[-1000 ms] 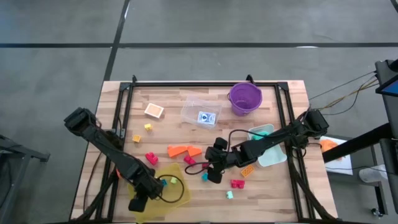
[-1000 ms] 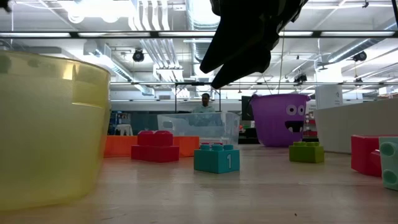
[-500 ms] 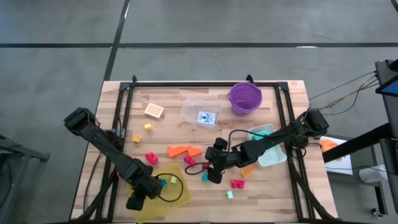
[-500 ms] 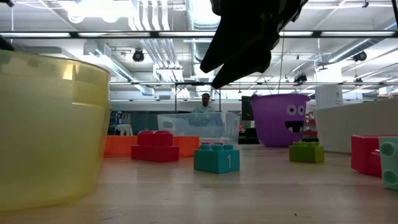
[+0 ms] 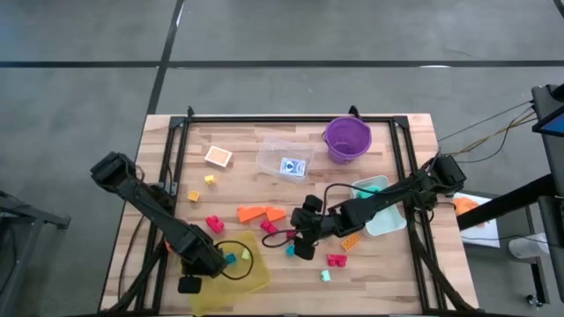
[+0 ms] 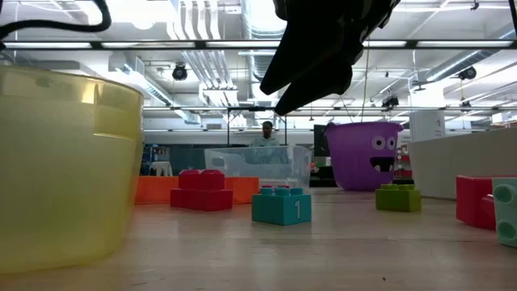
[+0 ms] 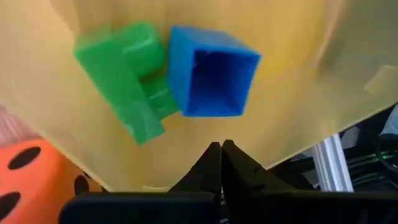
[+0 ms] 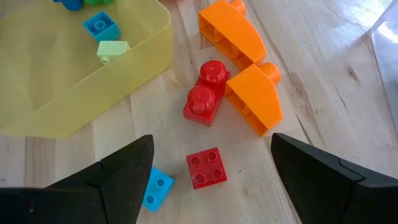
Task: Pick & Place Toys
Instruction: Put the blue game piece into the yellow bin, then put the red game piece into the yellow bin
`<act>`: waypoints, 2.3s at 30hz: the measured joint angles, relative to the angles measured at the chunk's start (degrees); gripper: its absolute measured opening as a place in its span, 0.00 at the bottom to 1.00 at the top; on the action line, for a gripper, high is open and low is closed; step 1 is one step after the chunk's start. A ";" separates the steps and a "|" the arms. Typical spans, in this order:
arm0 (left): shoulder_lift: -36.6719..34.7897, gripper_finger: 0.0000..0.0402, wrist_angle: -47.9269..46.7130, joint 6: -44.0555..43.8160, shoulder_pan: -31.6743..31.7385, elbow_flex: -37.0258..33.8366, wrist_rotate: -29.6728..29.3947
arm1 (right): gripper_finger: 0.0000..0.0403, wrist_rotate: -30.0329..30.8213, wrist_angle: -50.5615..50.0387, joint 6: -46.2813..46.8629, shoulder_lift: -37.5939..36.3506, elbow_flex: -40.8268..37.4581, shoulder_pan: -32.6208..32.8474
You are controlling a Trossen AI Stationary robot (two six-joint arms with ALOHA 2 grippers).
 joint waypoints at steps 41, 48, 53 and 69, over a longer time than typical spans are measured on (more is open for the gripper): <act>0.03 0.00 8.31 8.36 3.08 1.78 -16.47 | 0.79 -0.27 0.04 -0.01 0.01 0.00 0.00; 0.03 0.00 7.61 8.10 3.34 2.06 -17.39 | 0.79 -0.28 0.06 0.04 0.01 0.00 0.02; 0.03 0.00 7.41 8.04 3.41 2.06 -17.64 | 0.79 -0.28 0.06 0.28 0.01 0.00 0.02; -0.02 0.03 -13.91 2.91 8.82 14.34 -31.27 | 0.79 -0.26 0.06 0.26 0.01 0.00 0.02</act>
